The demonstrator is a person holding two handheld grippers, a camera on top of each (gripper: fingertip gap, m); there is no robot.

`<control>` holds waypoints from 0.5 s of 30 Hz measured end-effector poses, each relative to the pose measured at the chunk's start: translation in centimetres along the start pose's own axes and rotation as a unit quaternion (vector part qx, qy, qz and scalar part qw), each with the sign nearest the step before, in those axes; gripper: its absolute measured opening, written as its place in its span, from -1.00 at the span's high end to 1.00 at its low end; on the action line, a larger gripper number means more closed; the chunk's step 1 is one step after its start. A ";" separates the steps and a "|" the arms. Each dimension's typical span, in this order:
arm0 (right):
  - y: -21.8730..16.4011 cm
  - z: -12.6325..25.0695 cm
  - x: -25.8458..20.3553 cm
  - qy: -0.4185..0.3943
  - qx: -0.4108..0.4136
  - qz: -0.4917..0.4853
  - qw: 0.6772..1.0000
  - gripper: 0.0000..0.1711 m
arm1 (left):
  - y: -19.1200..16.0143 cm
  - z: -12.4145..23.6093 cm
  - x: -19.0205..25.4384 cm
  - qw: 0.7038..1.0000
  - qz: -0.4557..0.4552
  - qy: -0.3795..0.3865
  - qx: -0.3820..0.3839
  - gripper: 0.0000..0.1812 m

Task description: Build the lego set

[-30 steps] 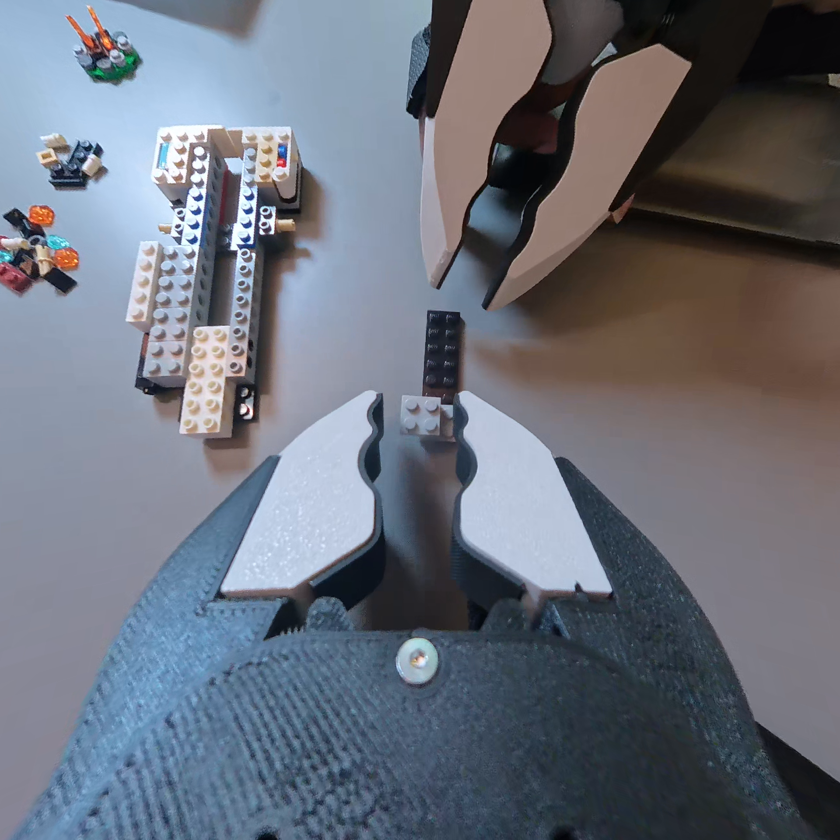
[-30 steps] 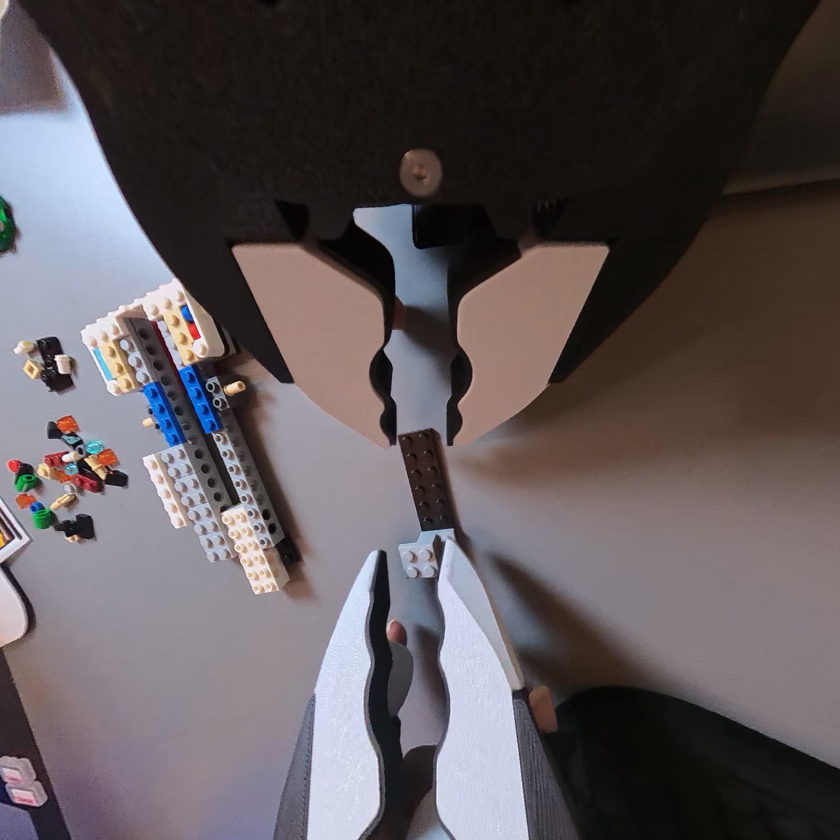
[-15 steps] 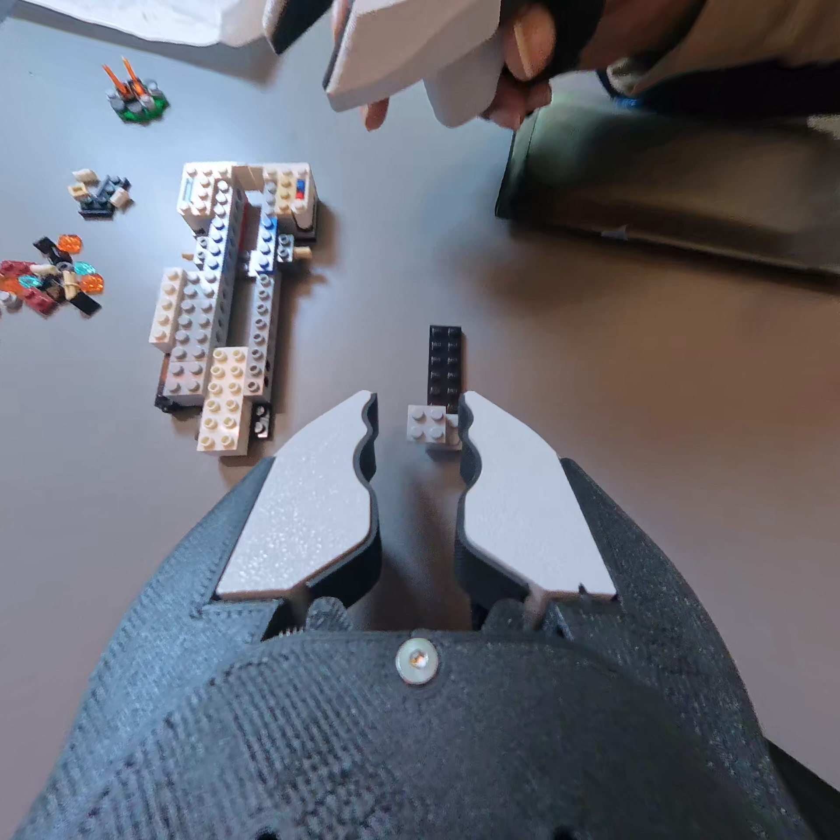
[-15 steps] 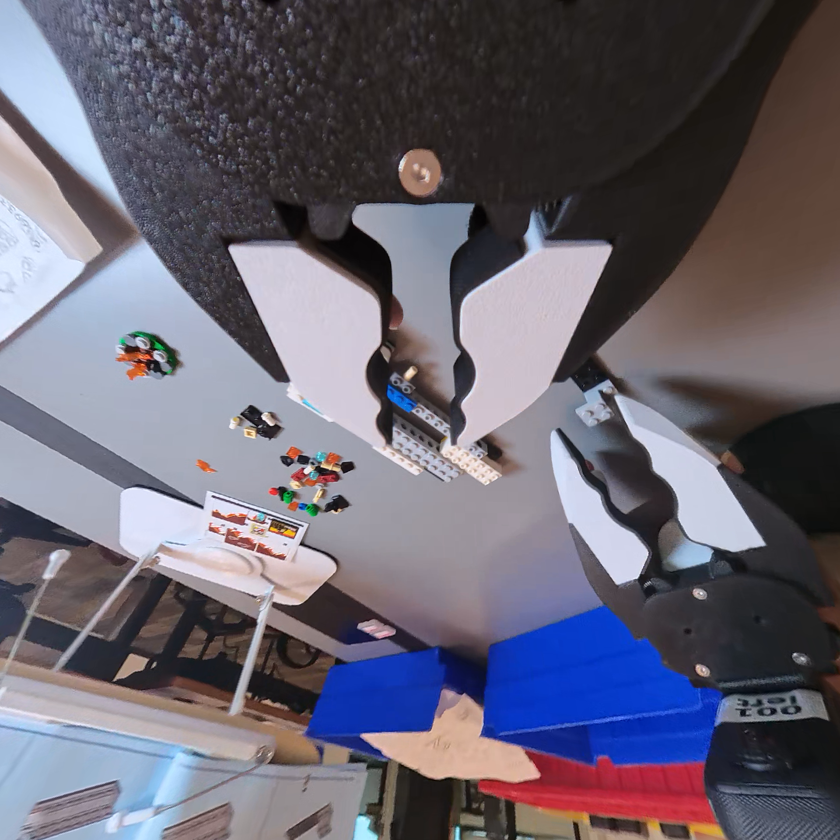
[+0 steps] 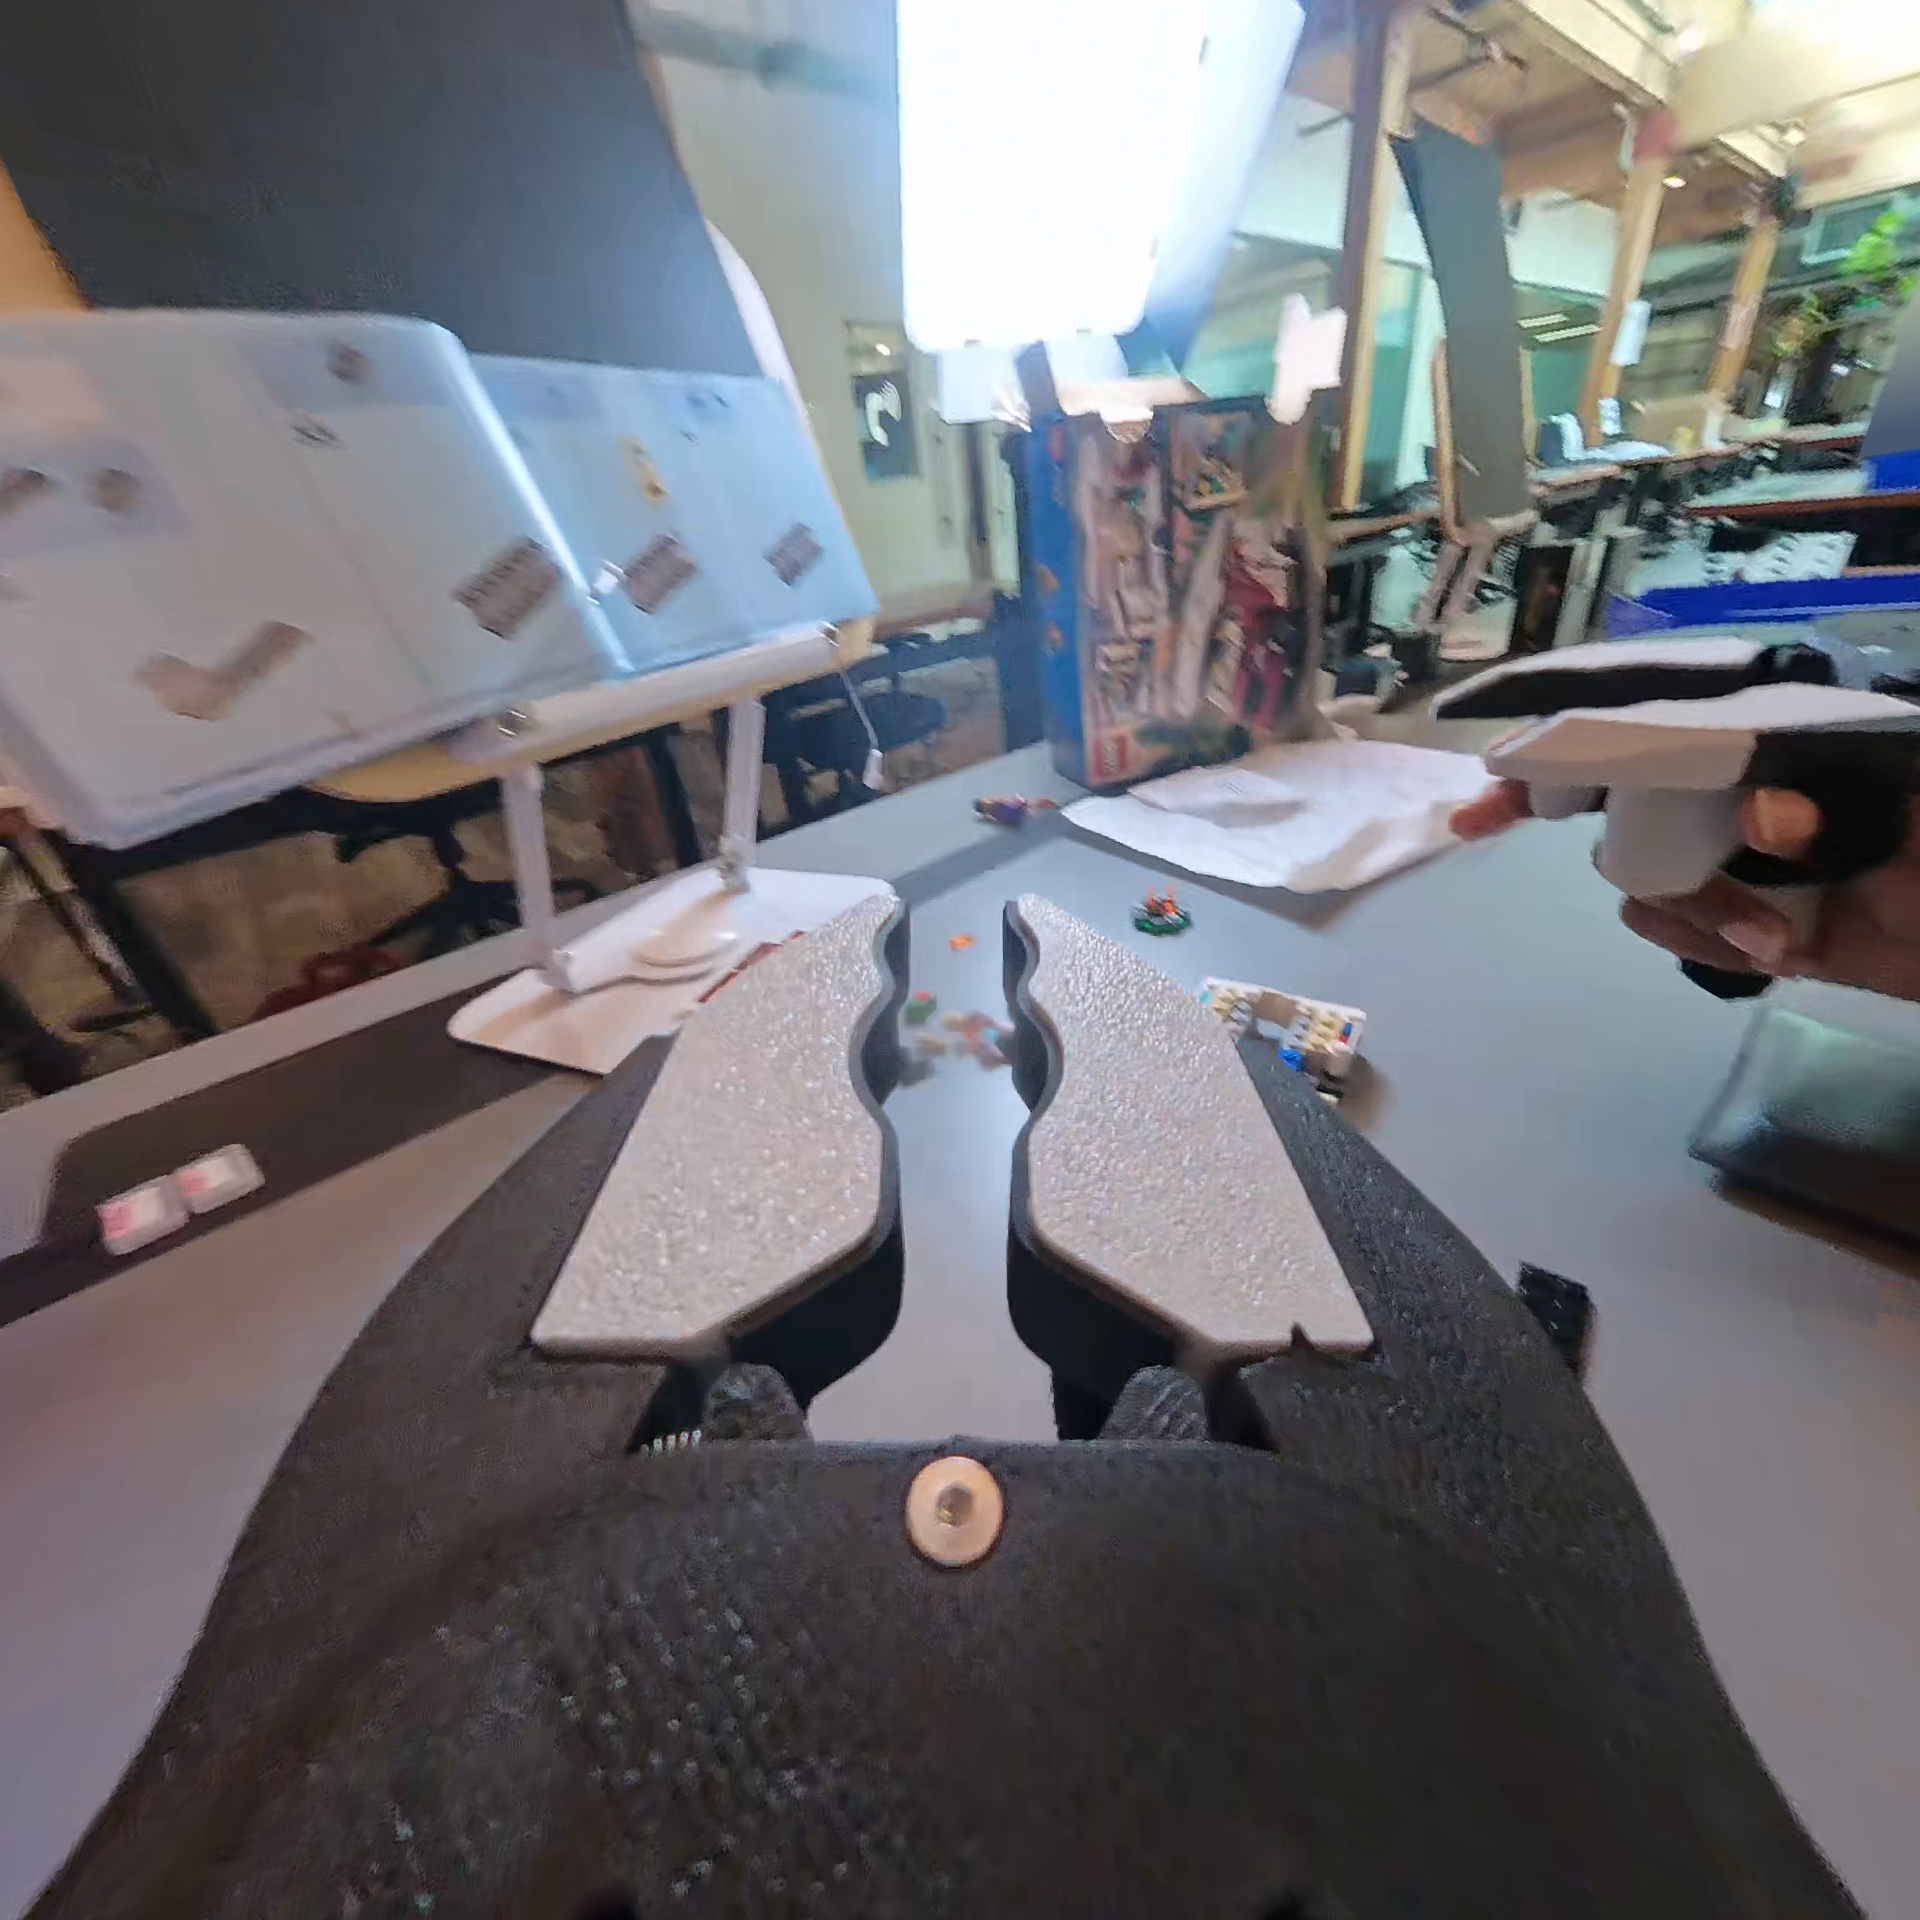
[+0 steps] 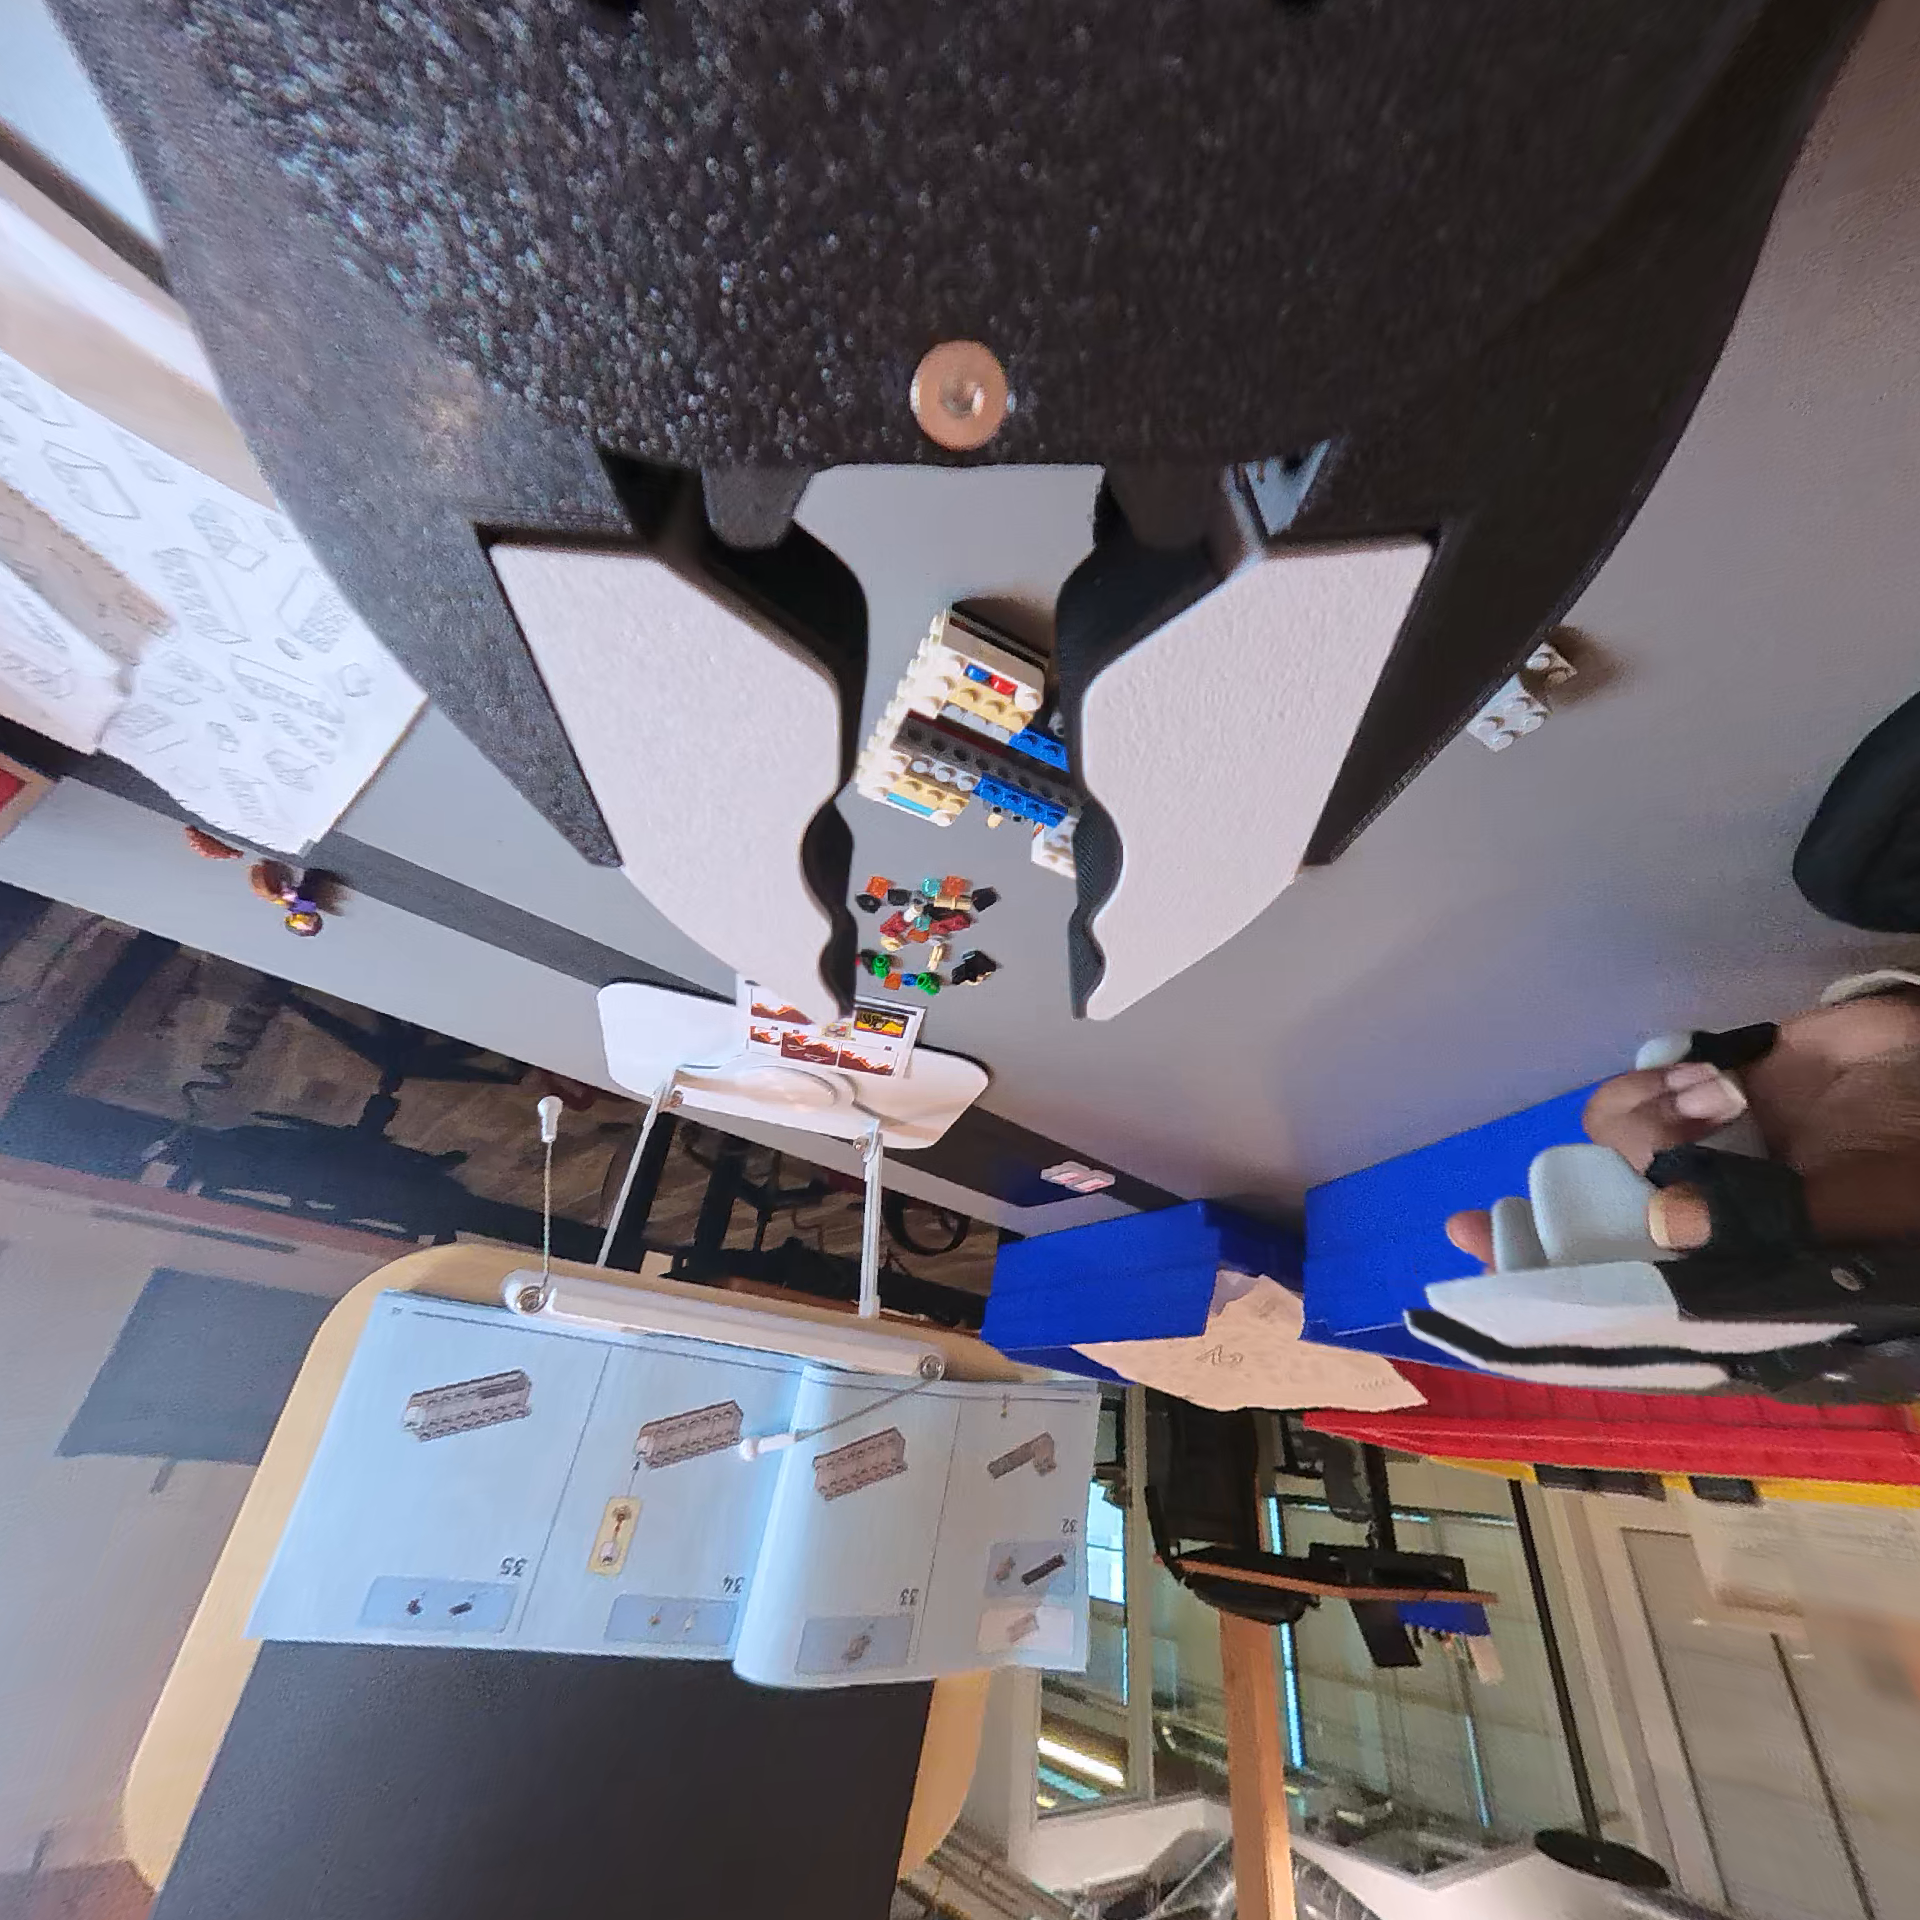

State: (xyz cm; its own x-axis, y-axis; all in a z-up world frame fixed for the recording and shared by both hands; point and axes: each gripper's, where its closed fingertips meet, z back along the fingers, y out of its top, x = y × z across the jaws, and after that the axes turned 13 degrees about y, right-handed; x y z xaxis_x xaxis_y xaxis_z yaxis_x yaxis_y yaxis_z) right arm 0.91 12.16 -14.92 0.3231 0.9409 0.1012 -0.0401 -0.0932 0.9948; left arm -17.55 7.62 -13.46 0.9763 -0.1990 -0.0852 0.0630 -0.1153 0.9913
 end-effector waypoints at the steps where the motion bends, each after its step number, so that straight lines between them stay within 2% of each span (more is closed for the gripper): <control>1: 0.0 0.1 0.1 0.000 0.001 -0.002 1.000 0.55 | 0.5 0.1 -0.7 1.000 0.001 0.020 0.010 0.81; 7: -0.4 -0.1 1.0 -0.006 -0.006 -0.014 1.000 0.58 | 3.0 -1.6 -3.9 0.996 -0.010 0.084 0.024 0.80; 15: -0.3 0.5 0.8 0.008 0.002 0.002 1.000 0.57 | 10.0 -11.0 -8.0 0.989 -0.024 0.140 0.030 0.73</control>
State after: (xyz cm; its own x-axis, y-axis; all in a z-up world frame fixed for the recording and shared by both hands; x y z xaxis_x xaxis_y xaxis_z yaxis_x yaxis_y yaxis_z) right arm 1.64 12.78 -15.13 0.3074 0.9458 0.1047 -0.0379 -0.0978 0.9945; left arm -22.48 18.76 -1.81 0.9921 0.0854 -0.0918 0.1058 -0.1769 0.9785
